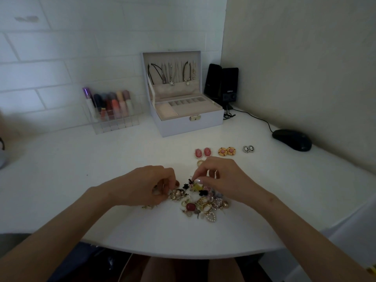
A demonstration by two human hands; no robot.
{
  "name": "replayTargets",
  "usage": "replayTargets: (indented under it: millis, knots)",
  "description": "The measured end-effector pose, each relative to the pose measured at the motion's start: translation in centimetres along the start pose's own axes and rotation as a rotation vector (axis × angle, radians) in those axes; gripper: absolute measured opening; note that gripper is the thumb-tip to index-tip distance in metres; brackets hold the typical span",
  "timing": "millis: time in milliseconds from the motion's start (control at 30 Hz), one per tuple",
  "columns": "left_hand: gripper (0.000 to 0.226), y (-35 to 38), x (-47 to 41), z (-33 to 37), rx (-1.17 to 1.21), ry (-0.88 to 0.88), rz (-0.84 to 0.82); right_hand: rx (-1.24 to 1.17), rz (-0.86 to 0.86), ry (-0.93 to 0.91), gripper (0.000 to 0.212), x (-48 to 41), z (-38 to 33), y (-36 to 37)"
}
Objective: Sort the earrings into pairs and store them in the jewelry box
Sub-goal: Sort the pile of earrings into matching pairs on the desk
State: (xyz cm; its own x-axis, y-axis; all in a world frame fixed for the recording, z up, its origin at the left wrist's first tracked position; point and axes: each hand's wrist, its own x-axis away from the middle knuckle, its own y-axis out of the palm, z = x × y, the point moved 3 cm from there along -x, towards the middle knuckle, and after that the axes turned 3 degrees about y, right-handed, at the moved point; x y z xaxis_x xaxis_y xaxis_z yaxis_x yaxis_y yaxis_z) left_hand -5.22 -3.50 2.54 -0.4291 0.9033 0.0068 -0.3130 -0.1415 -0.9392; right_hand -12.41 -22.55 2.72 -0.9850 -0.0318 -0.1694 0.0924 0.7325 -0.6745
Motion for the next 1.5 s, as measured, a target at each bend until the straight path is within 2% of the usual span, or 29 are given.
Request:
replayTargets:
  millis: [167, 367, 467, 767, 900, 1133, 1233, 1333, 1433, 1500]
  knots:
    - [0.035, -0.3, 0.3, 0.2, 0.068, -0.001, 0.076, 0.053, -0.050, -0.052, 0.011, -0.2, -0.3, 1.2]
    - [0.027, -2.8, 0.4, 0.2, 0.264, 0.009, 0.349, 0.113, -0.056, -0.104, 0.011, -0.9, -1.2, 2.6]
    - [0.027, -3.3, 0.5, -0.1, 0.303, -0.023, 0.419, 0.099, -0.038, -0.101, 0.007, -1.2, -1.2, 2.4]
    - [0.022, -3.0, 0.5, -1.0, 0.285, 0.000, 0.428, 0.070, -0.004, -0.030, 0.008, -1.4, -0.5, 1.3]
    - [0.016, -3.0, 0.5, -1.3, 0.331, -0.046, 0.461, 0.022, 0.031, 0.010, 0.011, -1.4, 0.0, 0.4]
    - [0.004, -2.5, 0.9, -1.4, 0.330, -0.053, 0.394, -0.012, 0.057, 0.045, 0.014, -0.3, 0.7, -1.5]
    - [0.006, -2.3, 0.6, -1.0, 0.320, -0.055, 0.367, 0.027, -0.040, -0.043, 0.017, 0.0, -0.2, -0.8]
    - [0.009, -2.2, 0.3, -0.7, 0.316, -0.071, 0.390, 0.192, -0.150, -0.167, 0.012, 0.0, -1.6, 1.3]
    - [0.009, -2.3, 0.1, -0.4, 0.314, -0.072, 0.401, 0.473, -0.083, -0.423, 0.014, -0.1, -2.6, 3.2]
    - [0.009, -2.3, 0.3, -0.4, 0.309, -0.072, 0.400, 0.561, -0.068, -0.493, 0.020, -0.2, -3.0, 3.8]
